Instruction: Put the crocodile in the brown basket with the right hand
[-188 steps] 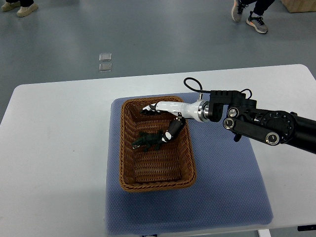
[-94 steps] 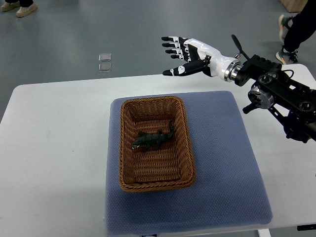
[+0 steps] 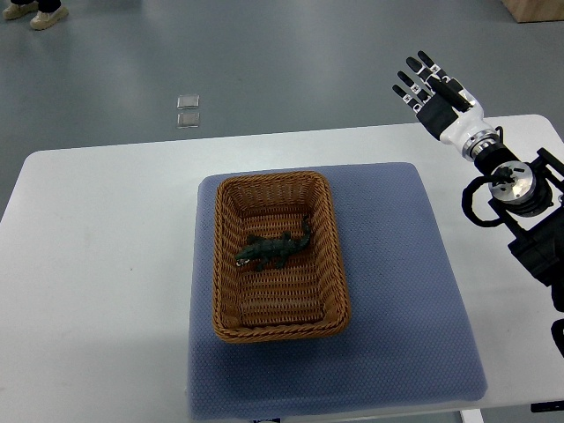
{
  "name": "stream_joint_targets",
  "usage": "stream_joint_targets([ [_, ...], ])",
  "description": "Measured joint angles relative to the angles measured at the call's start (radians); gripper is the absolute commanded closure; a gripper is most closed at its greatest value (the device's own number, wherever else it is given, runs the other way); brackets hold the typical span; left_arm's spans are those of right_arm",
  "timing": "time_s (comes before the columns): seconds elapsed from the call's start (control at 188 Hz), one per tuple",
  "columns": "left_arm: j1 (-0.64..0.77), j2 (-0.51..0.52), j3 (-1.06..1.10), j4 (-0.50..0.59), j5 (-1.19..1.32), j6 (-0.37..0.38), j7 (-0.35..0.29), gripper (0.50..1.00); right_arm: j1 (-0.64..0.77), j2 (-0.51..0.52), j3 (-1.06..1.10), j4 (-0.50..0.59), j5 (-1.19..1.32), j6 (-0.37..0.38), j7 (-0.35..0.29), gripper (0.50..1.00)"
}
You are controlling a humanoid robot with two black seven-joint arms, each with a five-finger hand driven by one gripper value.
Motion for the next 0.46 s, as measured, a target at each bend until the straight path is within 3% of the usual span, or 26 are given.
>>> stream_joint_targets([
  [0.234,0.001,0.0,0.0,-0.001,0.0,0.0,0.0,0.5,-0.05,0.038,0.001,-0.062,0.032,0.129,0.046,0.572],
  [0.463,0.001,0.0,0.0,-0.001,0.0,0.0,0.0,0.5,-0.067,0.052,0.005,-0.068,0.036,0.154,0.049,0.572],
])
